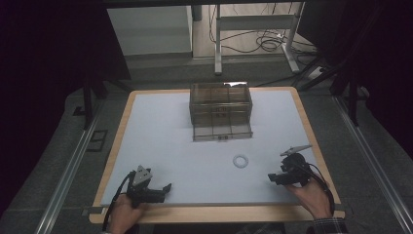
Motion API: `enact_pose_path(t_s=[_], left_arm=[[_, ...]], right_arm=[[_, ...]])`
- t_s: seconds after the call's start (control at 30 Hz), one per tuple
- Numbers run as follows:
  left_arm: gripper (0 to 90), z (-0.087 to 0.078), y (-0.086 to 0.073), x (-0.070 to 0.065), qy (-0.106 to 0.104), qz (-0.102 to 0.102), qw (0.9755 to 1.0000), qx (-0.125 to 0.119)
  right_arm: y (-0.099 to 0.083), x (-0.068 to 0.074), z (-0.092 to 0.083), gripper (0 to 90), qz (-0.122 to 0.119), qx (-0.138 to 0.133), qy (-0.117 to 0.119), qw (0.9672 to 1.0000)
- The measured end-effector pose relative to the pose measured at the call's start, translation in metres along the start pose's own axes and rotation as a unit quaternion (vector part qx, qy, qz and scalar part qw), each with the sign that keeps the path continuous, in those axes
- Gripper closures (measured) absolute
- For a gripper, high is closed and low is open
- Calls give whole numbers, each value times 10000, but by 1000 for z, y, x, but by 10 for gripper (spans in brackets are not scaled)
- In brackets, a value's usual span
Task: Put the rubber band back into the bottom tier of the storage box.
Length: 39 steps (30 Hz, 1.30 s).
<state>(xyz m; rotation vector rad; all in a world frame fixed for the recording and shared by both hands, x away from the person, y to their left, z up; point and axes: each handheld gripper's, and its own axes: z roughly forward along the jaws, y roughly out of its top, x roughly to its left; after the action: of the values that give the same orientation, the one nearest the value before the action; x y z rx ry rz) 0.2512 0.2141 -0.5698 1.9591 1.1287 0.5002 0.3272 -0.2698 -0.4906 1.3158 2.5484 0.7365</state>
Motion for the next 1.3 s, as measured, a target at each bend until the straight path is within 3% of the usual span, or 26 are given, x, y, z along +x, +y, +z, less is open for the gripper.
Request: enact_pose_path(t_s=[0.37, 0.8, 1.3], left_arm=[[0, 0, 0, 0, -2, -1, 10000, 1], [0, 0, 0, 0, -3, -1, 10000, -3], [0, 0, 0, 0, -4, -2, 10000, -3]], right_arm=[[22, -1, 9, 381, 27, 185, 84, 9998], [49, 1, 17, 469, -129, 455, 73, 9989], [90, 9, 36, 585, -394, 966, 156, 9944]])
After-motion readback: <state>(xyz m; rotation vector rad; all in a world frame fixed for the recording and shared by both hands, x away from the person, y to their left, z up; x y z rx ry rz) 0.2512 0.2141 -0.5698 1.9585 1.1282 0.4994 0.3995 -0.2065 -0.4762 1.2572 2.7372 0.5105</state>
